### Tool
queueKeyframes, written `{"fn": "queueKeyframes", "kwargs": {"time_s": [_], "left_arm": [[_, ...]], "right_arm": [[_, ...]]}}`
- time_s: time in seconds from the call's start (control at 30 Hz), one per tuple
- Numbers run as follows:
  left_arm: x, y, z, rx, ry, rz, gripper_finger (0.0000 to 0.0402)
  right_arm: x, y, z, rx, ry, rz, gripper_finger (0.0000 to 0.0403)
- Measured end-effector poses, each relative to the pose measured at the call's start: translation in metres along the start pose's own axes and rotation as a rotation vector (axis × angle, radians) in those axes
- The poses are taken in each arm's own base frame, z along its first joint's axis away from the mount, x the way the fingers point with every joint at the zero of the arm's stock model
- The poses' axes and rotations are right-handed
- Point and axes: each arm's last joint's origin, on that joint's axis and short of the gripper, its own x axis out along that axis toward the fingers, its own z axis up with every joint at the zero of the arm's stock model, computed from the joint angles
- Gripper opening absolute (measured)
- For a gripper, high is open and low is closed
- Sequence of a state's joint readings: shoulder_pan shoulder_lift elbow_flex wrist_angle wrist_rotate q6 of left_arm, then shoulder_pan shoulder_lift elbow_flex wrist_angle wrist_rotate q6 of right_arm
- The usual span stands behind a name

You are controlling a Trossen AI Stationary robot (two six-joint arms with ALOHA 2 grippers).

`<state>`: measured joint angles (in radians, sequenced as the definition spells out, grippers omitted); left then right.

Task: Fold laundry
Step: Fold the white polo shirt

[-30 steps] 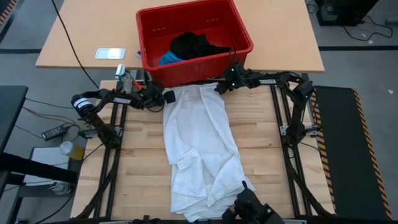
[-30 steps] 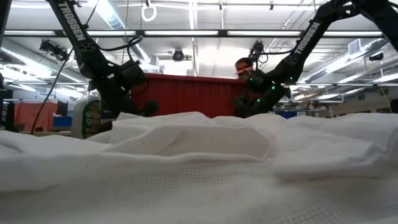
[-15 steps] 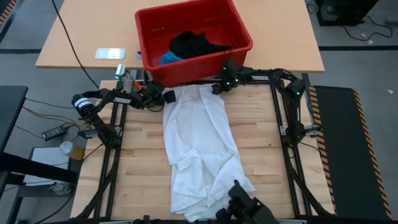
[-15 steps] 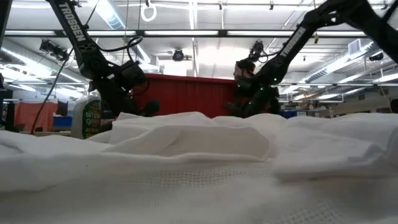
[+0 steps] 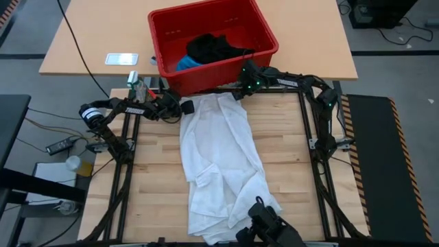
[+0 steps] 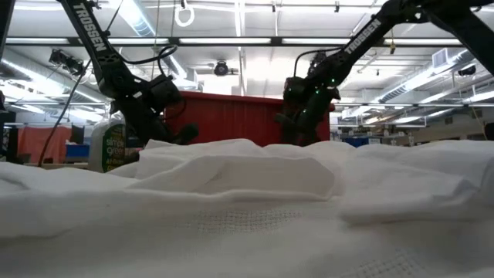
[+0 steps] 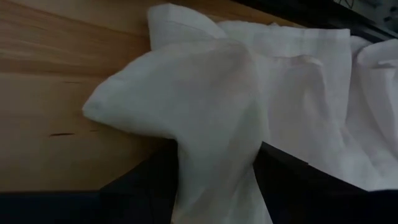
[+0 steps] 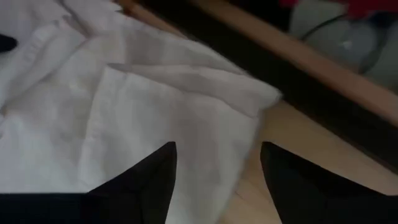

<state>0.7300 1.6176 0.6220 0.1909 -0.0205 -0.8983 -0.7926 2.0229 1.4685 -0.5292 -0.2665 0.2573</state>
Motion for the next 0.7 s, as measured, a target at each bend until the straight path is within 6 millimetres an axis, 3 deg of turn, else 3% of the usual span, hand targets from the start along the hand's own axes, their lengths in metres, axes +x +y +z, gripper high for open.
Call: {"fn": "queueKeyframes", "kwargs": {"time_s": [0.17,0.5,0.7], "left_arm": [[0.0,0.0,0.0,0.002,0.0,0.0,0.0204],[0.0,0.0,0.0,0.003,0.0,0.0,0.0204],[0.0,0.0,0.0,0.003,0.001,-0.001,0.0204]], "right_arm": [[-0.001,-0.009,0.001,0.018,0.004,-0.006,0.024],[0.035,-0.021,-0.001,0.017,0.028,0.058,0.0238],[0.044,-0.014,-0.004,0.004,0.026,0.057,0.0204]]}}
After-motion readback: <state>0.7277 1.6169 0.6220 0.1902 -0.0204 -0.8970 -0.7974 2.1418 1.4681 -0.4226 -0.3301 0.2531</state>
